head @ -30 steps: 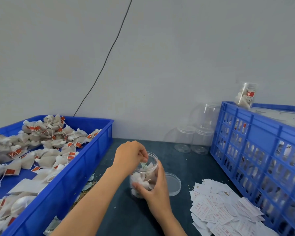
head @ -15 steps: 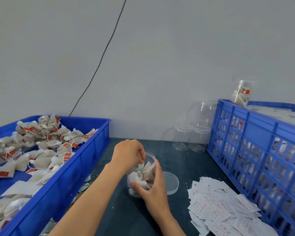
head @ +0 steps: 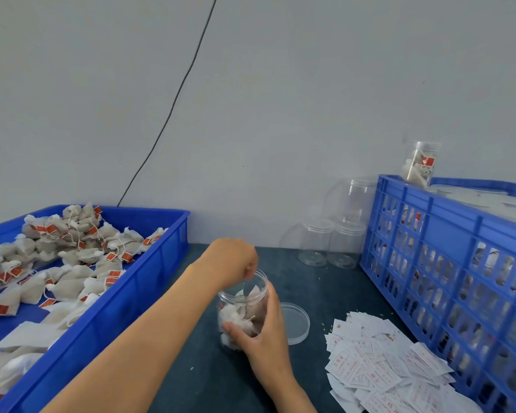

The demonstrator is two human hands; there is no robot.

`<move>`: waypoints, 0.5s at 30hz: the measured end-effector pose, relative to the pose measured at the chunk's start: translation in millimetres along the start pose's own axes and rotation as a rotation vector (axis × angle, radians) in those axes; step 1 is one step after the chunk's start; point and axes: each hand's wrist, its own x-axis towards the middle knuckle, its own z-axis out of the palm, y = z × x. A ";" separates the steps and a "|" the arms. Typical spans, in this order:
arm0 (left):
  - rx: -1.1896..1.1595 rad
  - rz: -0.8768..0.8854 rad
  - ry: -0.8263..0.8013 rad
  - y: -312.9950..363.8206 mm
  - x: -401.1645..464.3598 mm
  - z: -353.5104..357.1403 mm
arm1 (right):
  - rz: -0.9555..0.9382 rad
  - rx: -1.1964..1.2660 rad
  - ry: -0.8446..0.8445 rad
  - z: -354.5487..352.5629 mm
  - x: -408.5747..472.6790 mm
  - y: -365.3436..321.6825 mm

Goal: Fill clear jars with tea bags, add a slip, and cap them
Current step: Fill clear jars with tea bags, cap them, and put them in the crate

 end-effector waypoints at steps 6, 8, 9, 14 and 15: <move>-0.265 0.050 -0.228 1.2 -5.5 -14.2 | -0.013 0.002 0.003 -0.4 1.6 0.1; -0.255 -0.005 -0.360 4.5 -0.6 -8.0 | -0.011 0.010 0.000 -0.1 1.4 -0.1; -0.225 -0.038 -0.408 6.0 2.1 -3.5 | -0.008 0.012 -0.003 -0.1 1.0 -0.1; -0.175 -0.121 -0.541 8.3 18.8 11.7 | 0.009 0.019 -0.010 -0.3 0.3 -0.3; -0.172 -0.126 -0.570 8.1 21.1 12.5 | 0.011 0.020 -0.010 -0.4 0.5 -0.5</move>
